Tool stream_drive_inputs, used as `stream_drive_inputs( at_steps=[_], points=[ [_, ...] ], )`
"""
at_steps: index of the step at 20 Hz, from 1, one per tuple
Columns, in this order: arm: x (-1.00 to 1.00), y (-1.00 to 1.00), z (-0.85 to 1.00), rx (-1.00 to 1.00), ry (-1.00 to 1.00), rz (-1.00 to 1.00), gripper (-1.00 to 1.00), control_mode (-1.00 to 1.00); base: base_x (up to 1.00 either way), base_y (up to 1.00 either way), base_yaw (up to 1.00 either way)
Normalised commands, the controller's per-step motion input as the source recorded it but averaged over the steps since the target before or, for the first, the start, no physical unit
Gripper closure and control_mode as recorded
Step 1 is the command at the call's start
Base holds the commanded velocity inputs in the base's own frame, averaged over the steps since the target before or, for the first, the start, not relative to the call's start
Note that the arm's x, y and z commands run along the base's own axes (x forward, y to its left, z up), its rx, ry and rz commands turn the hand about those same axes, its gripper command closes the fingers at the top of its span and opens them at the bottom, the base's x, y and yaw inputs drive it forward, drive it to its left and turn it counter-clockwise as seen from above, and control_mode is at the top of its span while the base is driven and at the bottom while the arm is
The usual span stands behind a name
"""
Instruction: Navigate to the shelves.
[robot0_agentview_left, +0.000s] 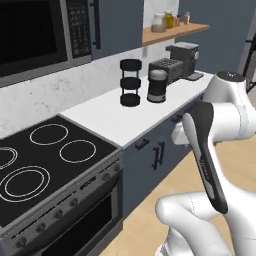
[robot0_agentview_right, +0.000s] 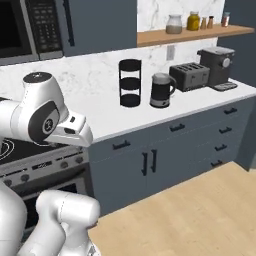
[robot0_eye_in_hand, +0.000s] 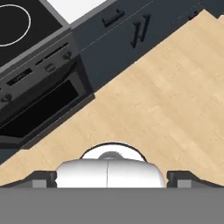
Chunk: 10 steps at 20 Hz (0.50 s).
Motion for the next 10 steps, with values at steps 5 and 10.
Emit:
stream_drive_inputs(
  at_steps=[5,10],
  points=[
    [0.00,0.00,0.00,0.00,0.00,0.00,-1.00,1.00,0.16,-1.00,0.39],
    [0.00,0.00,0.00,0.00,0.00,0.00,-1.00,1.00,0.20,-1.00,0.38]
  ],
)
